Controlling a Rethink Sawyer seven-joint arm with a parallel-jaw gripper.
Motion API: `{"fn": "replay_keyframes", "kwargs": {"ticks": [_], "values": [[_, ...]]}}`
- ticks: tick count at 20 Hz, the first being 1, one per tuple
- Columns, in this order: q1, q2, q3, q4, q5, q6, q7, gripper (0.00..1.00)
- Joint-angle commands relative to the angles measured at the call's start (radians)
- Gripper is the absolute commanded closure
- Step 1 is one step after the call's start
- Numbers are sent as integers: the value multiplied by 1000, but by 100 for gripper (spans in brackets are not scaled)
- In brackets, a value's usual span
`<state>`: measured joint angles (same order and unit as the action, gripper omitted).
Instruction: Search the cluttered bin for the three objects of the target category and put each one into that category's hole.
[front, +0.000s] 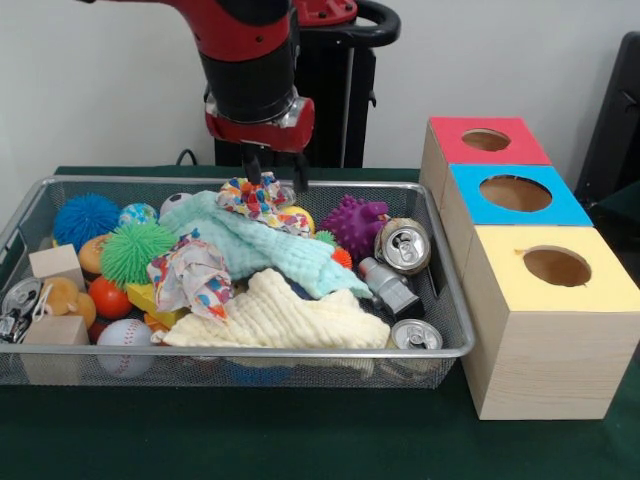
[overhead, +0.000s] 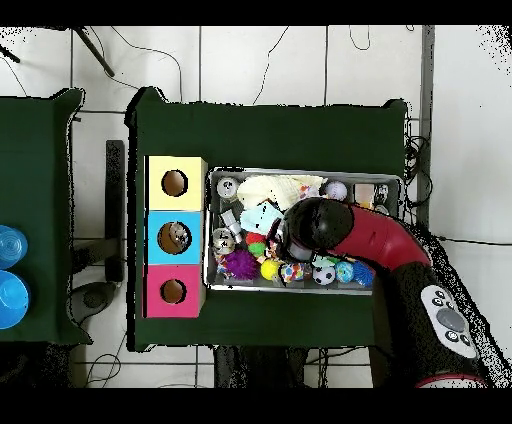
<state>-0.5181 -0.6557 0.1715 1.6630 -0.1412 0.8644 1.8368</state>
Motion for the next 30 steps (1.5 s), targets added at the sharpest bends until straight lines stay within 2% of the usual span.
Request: {"fn": "replay_keyframes", "kwargs": {"ticks": [1,6,11,12,18,23,30], "values": [[-15,48,57,-156,-130,69,-178,0],[3,94,49,-222,-215,7,-164,0],[29,106,40,-235,-269,-26,-119,0],[28,128,48,-259,-271,-25,-120,0],[24,173,67,-232,-277,-86,-83,0],[19,178,81,-186,-253,-123,-52,0],[12,193,100,-162,-221,-136,-47,0]]}}
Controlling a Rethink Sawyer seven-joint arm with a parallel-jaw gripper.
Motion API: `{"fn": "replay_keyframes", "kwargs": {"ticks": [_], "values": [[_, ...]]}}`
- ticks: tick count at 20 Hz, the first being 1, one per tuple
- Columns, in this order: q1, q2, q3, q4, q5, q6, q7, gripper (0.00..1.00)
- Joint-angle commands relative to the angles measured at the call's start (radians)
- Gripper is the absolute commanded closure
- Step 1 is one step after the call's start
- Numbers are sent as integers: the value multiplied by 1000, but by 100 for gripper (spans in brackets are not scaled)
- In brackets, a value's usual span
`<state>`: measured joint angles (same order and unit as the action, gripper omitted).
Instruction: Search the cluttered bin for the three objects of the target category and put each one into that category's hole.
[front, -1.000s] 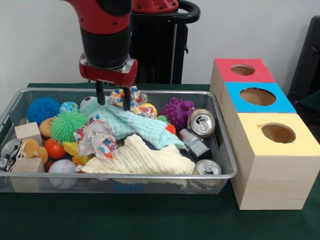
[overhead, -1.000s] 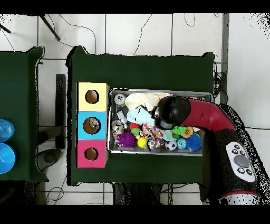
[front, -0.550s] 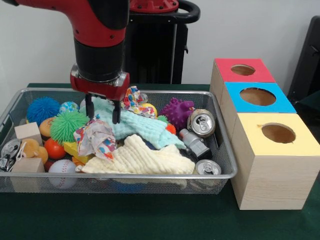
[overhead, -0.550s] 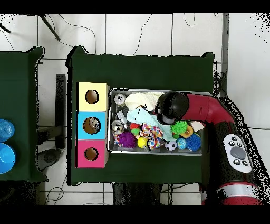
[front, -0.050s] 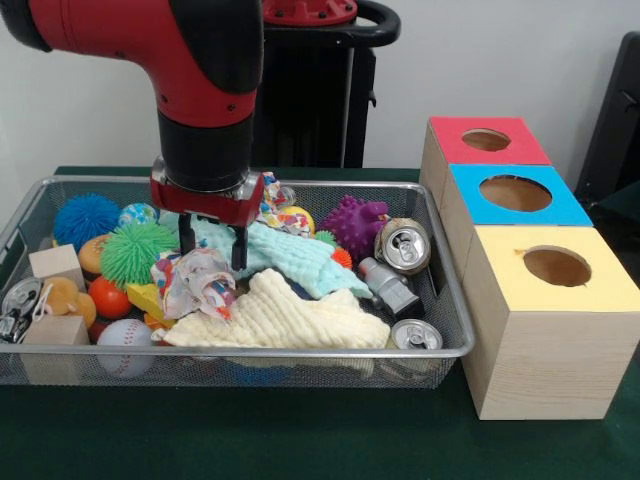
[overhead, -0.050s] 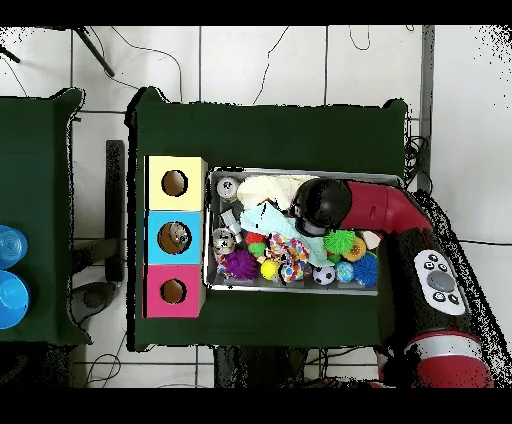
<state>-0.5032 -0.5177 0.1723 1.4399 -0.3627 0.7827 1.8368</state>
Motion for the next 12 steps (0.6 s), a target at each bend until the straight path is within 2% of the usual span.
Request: {"fn": "replay_keyframes", "kwargs": {"ticks": [1,8,12], "values": [[-6,55,103,67,5,-53,-48,0],[-5,33,115,111,33,-43,-27,0],[9,32,124,110,60,-21,-1,0]]}}
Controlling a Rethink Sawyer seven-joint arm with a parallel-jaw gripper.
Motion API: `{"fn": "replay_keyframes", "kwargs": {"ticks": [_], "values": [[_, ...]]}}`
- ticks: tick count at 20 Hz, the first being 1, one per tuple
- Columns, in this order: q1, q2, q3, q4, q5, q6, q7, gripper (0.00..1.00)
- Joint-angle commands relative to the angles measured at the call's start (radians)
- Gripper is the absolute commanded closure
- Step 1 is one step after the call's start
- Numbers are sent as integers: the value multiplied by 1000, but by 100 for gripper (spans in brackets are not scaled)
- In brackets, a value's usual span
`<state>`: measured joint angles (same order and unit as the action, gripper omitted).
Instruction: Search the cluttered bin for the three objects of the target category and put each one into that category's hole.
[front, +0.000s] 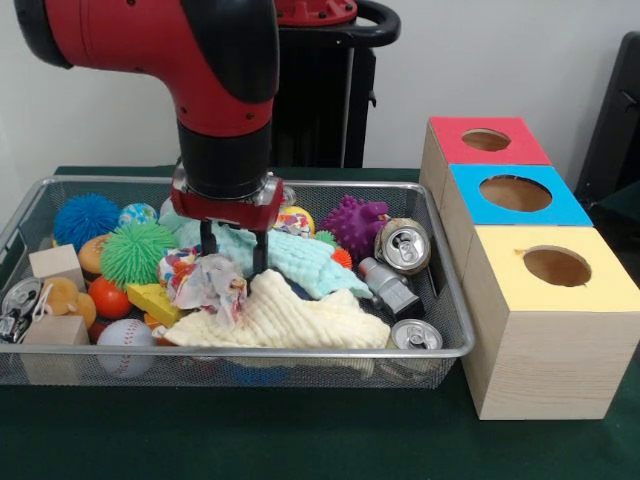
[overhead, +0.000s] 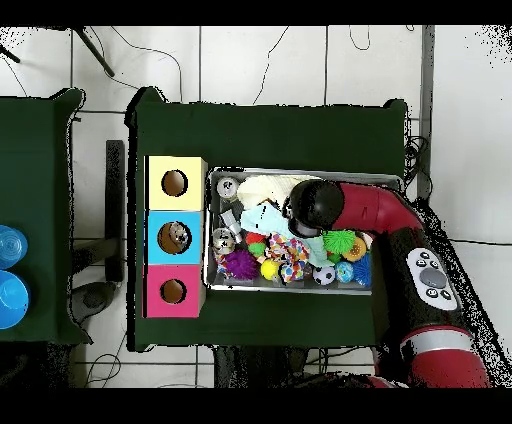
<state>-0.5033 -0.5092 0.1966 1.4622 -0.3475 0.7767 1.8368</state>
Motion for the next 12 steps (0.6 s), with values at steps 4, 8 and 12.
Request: {"fn": "replay_keyframes", "kwargs": {"ticks": [4,8,12], "values": [[26,55,94,83,34,-59,26,0],[35,88,90,77,20,-105,38,0],[46,103,84,60,20,-106,35,0]]}}
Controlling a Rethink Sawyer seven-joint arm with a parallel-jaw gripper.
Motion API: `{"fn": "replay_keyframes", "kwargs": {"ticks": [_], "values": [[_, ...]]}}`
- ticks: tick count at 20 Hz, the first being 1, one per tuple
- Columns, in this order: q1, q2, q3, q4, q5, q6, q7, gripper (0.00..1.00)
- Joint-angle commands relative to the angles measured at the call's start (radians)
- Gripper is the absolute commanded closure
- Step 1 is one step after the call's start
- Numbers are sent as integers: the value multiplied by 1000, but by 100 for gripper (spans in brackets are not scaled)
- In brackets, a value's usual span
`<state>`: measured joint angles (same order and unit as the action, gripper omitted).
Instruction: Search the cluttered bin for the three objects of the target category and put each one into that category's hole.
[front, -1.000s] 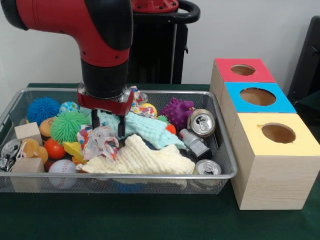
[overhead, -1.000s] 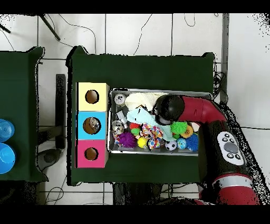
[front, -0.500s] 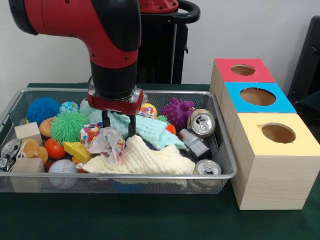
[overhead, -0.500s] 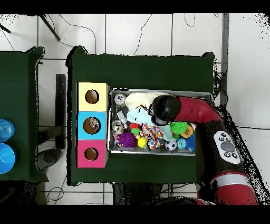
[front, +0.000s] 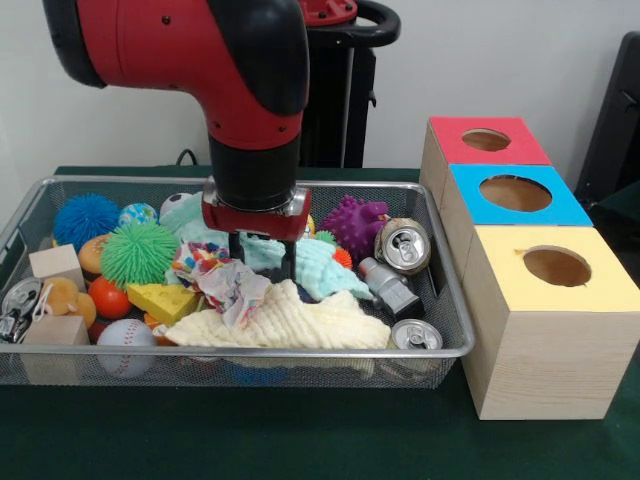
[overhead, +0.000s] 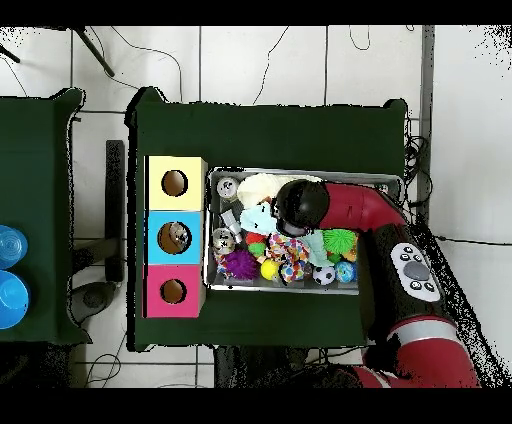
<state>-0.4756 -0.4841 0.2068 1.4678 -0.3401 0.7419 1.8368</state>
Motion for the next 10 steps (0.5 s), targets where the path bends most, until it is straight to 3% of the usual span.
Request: {"fn": "replay_keyframes", "kwargs": {"ticks": [1,10], "values": [[18,88,74,44,11,-71,31,0],[21,111,65,37,5,-111,37,0]]}}
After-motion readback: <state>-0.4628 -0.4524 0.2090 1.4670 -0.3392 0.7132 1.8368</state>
